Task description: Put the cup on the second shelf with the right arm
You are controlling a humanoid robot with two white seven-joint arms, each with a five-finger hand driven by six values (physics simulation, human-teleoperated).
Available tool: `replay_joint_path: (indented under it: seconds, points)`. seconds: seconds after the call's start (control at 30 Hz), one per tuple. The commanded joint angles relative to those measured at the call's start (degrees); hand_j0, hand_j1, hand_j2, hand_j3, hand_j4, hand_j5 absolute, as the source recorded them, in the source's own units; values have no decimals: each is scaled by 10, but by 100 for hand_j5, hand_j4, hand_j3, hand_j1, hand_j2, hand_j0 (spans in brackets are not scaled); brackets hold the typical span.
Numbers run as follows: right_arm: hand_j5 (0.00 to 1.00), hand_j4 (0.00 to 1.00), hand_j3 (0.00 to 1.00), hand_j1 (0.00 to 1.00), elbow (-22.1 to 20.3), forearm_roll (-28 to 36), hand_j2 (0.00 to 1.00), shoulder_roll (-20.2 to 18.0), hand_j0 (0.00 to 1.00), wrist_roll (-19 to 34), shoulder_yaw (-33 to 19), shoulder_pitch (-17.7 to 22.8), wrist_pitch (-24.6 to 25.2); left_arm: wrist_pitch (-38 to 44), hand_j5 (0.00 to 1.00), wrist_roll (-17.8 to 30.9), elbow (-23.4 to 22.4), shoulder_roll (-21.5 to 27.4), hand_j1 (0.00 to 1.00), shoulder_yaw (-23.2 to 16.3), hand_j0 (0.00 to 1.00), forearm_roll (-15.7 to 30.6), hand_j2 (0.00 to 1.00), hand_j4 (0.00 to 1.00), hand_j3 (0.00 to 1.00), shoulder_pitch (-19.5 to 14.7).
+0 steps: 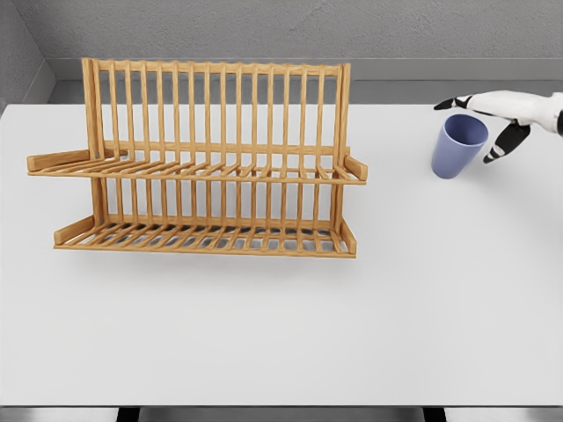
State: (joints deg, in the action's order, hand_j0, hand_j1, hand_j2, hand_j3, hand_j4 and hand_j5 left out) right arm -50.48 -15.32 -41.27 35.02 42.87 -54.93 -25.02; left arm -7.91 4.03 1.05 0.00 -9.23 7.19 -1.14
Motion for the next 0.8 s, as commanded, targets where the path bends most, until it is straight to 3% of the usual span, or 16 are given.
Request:
replay_joint_path:
  seconds: [0.0, 0.4, 0.6, 0.77]
  points:
    - [100, 100, 100, 100, 11, 0, 100, 6, 100, 0, -1, 0, 1, 0, 100, 0, 0, 0, 100, 0, 100, 0, 100, 100, 100, 0]
    - [100, 100, 100, 100, 13, -13, 100, 16, 100, 0, 6, -4, 1, 0, 100, 0, 0, 0, 100, 0, 100, 0, 100, 100, 100, 0]
    - [69, 69, 69, 69, 12, -23, 69, 16, 69, 0, 6, -4, 0, 0, 100, 0, 0, 0, 100, 0, 100, 0, 100, 100, 100, 0]
    - [65, 65, 65, 65, 7, -23, 65, 15, 65, 0, 6, -4, 0, 0, 100, 0, 0, 0, 100, 0, 100, 0, 100, 100, 100, 0]
